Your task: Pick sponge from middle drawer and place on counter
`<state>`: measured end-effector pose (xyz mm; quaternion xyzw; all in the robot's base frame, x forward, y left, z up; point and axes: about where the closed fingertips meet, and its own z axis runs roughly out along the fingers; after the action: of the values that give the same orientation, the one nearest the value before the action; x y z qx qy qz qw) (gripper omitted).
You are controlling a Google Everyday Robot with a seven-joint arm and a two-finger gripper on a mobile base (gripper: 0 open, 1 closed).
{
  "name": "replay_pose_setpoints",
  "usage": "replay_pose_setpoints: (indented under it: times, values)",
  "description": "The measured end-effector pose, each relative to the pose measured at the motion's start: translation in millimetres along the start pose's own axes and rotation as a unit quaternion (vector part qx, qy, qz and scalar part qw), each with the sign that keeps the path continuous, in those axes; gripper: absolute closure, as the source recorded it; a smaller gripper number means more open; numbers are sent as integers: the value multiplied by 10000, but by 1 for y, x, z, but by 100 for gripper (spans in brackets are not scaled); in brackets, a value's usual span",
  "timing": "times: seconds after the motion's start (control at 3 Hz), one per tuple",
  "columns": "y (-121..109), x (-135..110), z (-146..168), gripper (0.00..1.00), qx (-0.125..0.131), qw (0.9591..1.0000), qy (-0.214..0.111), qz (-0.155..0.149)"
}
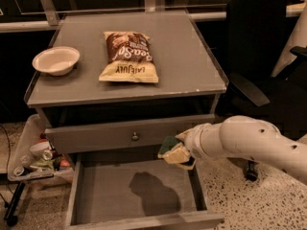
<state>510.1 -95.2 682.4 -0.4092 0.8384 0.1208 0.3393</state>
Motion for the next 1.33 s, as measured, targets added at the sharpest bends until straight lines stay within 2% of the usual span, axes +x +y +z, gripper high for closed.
replay_pose_setpoints:
  times: [0.33,1.0,1.33]
  values:
    - [-9,-14,-26,100,233,9997,-104,9]
    - [-48,-45,-90,100,862,9960,-230,58]
    - [-48,-45,-90,100,863,9960,-231,58]
